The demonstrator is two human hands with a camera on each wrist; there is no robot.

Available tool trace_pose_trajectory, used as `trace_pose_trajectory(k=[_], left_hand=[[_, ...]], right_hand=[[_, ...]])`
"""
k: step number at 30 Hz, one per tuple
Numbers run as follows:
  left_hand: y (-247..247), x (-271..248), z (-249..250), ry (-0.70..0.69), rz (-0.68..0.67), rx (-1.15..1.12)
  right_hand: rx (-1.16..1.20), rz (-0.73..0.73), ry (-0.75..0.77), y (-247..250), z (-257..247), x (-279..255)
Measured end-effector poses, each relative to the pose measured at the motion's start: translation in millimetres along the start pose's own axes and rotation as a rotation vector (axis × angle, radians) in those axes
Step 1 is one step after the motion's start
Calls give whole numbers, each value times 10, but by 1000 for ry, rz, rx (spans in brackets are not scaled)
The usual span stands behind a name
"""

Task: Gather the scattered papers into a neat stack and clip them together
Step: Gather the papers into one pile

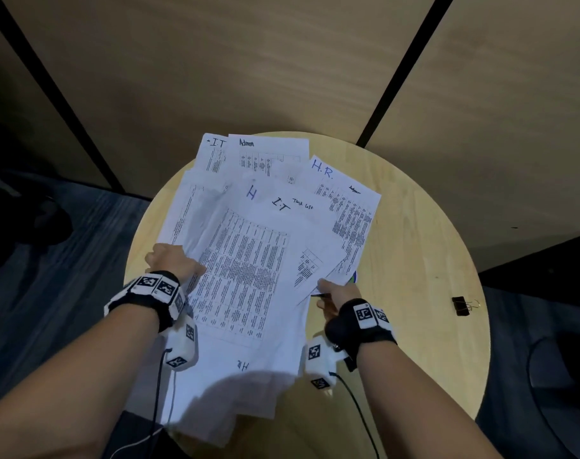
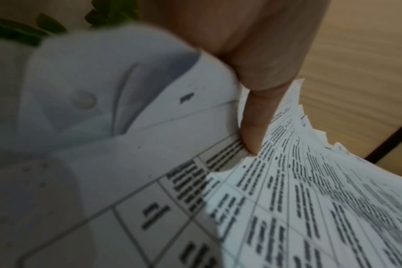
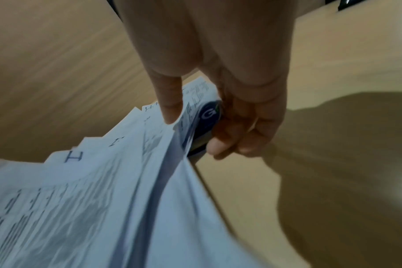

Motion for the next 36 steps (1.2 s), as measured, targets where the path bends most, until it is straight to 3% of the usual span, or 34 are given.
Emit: trace_pose_trajectory(k=[4, 7, 12, 16, 19, 24, 31, 33, 36], left_hand=[[-184, -49, 158, -55, -92, -171], [-303, -129, 268, -110, -220, -330], [-464, -230, 280, -166, -376, -290], [-542, -304, 313, -201, -360, -337], [-557, -384, 388, -226, -354, -396], [-371, -390, 370, -238, -206, -641], [-384, -409, 483, -341, -422, -1006], [-410, -349, 469, -335, -486, -1020], [-602, -35, 314, -216, -489, -906]], right_hand=[[-137, 12, 39, -83, 33, -51], [-247, -59, -44, -48, 136, -134], [-250, -147, -116, 200, 255, -332], [-90, -210, -103, 207, 318, -348], [-133, -156, -17, 146, 258, -359], [-81, -144, 4, 270, 198, -325], [-70, -270, -70, 324, 128, -392], [-20, -312, -58, 313, 96, -390], [17, -344, 40, 240, -74, -363]])
Point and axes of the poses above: each hand's wrist, its own x-axis towards the middle knuckle, its own y-axis out of the back of the hand, z = x × y, the point moved 7 cm from there along x, towards the middle knuckle, and after that the axes turned 4 degrees about x, right-handed, at the moved point
